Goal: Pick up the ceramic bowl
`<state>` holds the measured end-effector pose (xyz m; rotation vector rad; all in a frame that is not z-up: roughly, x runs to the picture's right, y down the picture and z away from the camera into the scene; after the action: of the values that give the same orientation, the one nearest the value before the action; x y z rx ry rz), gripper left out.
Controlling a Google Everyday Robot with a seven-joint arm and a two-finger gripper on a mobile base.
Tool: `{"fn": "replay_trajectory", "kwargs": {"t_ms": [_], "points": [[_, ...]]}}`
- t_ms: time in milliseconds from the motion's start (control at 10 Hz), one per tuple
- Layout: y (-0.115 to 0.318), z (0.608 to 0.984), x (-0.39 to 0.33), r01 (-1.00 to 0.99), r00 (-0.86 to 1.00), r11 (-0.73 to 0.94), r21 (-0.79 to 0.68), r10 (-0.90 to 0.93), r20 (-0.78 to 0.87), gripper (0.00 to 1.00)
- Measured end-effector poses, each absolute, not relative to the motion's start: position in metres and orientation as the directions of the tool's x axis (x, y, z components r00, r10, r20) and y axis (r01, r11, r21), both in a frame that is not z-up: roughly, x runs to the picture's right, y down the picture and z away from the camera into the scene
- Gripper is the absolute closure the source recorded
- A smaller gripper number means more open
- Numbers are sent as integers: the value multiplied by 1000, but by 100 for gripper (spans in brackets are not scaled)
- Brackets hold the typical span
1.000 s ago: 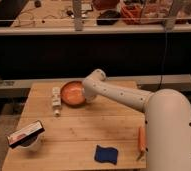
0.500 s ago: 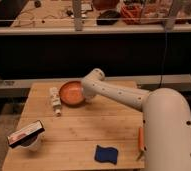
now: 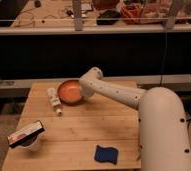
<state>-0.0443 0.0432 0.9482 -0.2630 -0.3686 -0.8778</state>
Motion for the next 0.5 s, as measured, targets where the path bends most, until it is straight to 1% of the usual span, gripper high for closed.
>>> {"fn": "replay_trajectory", "kwargs": {"t_ms": [500], "points": [[37,952,-53,797,563,602,-42,-718,409,95]]}}
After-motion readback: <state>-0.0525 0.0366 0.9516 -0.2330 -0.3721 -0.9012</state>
